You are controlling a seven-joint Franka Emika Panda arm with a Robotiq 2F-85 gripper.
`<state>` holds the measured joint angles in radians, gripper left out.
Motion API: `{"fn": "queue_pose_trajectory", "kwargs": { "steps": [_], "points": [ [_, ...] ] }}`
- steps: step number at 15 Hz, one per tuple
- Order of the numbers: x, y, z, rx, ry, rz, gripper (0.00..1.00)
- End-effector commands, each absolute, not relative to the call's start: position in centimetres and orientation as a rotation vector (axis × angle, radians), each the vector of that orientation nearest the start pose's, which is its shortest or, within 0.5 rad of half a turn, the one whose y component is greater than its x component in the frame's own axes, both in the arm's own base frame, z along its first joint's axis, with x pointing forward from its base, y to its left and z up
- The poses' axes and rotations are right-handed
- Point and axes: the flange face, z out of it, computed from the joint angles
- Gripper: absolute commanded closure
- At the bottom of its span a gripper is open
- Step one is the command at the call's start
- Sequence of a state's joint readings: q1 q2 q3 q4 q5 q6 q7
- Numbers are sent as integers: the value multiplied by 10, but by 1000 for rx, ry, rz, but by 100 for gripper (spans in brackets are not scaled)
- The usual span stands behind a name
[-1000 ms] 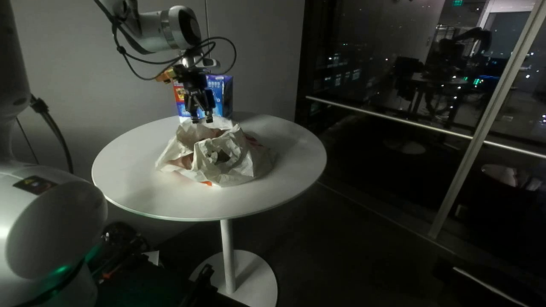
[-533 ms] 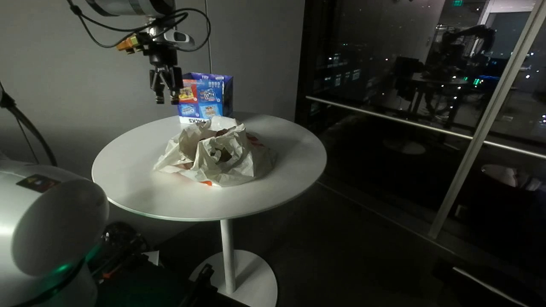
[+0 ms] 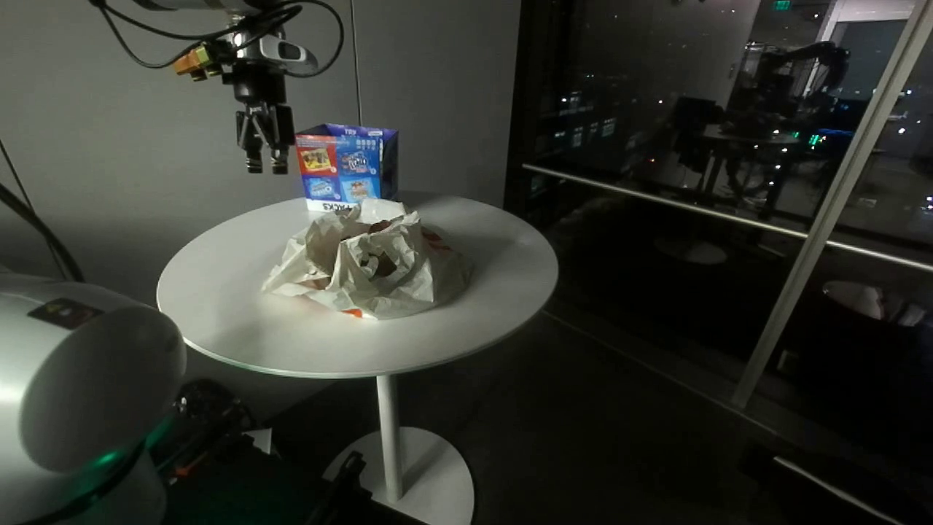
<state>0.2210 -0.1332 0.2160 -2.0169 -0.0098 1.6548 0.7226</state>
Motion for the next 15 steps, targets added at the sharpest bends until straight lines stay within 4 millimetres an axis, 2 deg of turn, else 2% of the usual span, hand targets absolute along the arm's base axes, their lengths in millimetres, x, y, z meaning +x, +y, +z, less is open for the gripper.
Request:
{"fn": "queue_pose_trajectory", "kwargs": {
  "steps": [1, 6, 9, 15],
  "points": [
    [446, 211, 491, -3255, 473, 294, 0],
    [446, 211, 490, -3255, 473, 296, 0],
    [452, 213, 485, -3226, 397, 248, 0],
    [456, 204, 479, -3219, 481, 204, 0]
  ]
}}
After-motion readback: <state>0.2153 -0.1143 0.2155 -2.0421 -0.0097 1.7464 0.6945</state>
